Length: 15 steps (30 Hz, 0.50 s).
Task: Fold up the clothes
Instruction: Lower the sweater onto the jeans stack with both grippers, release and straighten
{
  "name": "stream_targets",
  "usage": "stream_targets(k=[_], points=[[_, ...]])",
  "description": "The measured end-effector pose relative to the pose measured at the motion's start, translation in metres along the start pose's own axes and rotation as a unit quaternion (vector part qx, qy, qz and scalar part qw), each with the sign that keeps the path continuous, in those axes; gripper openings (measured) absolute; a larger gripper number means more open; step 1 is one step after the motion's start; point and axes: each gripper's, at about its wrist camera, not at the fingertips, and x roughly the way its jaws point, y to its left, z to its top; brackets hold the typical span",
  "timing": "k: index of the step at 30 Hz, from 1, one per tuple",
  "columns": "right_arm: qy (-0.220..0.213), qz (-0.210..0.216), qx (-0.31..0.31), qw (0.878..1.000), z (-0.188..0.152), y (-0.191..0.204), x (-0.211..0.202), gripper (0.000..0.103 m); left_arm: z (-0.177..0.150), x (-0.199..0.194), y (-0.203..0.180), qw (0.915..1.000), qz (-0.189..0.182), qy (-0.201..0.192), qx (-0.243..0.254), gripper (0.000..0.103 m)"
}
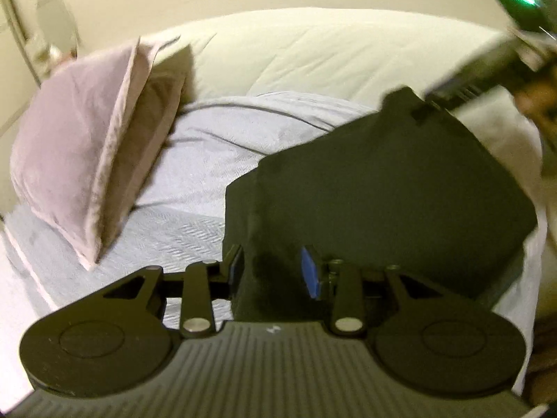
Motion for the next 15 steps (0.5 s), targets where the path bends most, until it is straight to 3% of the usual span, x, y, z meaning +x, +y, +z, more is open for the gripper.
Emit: stream_targets(k=[4,7,12,15], points=[[0.019,0.008,0.002,1.0,-0.012,-0.001,0.013,0.043,0.007,0.047,0.007,0.9976,-0.026,0.06,-0.024,0.034],[-0.01,0.011,0.009,1.0,-0.011,0.003,-0.012,0.043,0.007,0.051,0.01,0.9974,-0.02,0.063,-0.029,0.034],[-0.018,0.04,0.008,0.999,-0.034,0.027,-0.046,0.043,-0.003,0.007,0.01,0.9983,0.011,0.026,-0.052,0.032],[0.015,0.043,0.02,0.999,-0.06,0.038,-0.041,0.043,-0.018,-0.001,0.005,0.9976,0.022,0.046,-0.046,0.032]])
